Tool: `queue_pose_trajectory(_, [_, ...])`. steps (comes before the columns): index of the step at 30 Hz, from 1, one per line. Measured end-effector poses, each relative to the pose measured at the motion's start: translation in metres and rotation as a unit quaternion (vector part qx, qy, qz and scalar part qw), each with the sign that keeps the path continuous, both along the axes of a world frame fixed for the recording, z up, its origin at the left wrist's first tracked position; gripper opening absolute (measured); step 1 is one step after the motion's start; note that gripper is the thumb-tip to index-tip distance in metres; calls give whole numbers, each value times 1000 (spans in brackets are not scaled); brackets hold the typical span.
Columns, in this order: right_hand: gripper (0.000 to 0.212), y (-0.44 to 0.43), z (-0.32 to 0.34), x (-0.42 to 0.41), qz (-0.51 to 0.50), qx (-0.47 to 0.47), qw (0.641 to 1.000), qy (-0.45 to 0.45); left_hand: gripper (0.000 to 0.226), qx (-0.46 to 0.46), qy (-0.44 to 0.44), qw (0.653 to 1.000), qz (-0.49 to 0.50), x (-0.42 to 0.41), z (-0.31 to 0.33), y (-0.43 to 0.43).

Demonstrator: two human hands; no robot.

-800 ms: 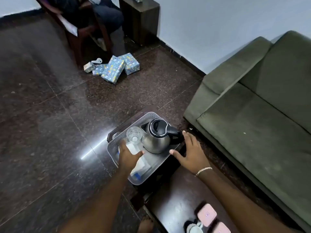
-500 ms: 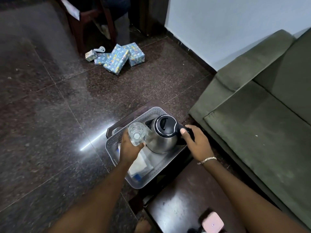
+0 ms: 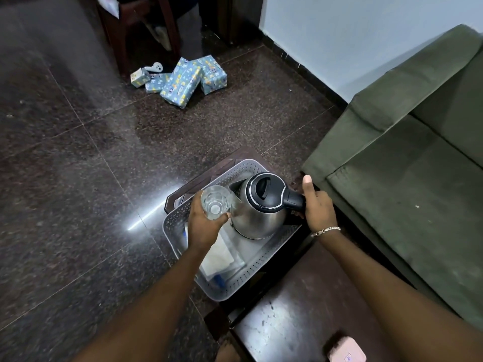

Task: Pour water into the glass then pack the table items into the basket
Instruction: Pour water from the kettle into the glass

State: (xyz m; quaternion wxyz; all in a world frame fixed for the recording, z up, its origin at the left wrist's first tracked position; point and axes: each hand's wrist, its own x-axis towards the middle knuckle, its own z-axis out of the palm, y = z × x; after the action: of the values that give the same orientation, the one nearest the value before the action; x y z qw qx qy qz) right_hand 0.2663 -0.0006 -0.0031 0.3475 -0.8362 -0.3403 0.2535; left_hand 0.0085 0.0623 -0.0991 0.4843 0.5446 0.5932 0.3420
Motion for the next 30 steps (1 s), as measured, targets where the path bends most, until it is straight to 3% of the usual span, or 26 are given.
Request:
queue_pose_trajectory(5, [73,-4,0,-6,-33,56,998,20,82,4,-11,1000,-1,-8,3,0])
queue_pose_trajectory(8, [89,-13,10,2,-52,106,991,63,79,21,-11,999,-25,-10,12,-3])
queue_pose_trajectory(13, [68,-36,59,28,-87,199,969,118,78,50,-14,996,-78,6,40,-1])
queue_pose_trajectory(18, [64,-87,112,81,-125,207,970,12,79,85,-21,986,-142,50,68,-17])
queue_pose_trajectory(22, [68,-144,139,125,-137,186,973,-19,75,108,-21,970,-216,95,83,-50])
queue_pose_trajectory(30, [85,-269,136,204,-117,90,983,-113,82,48,-34,943,-327,186,49,-150])
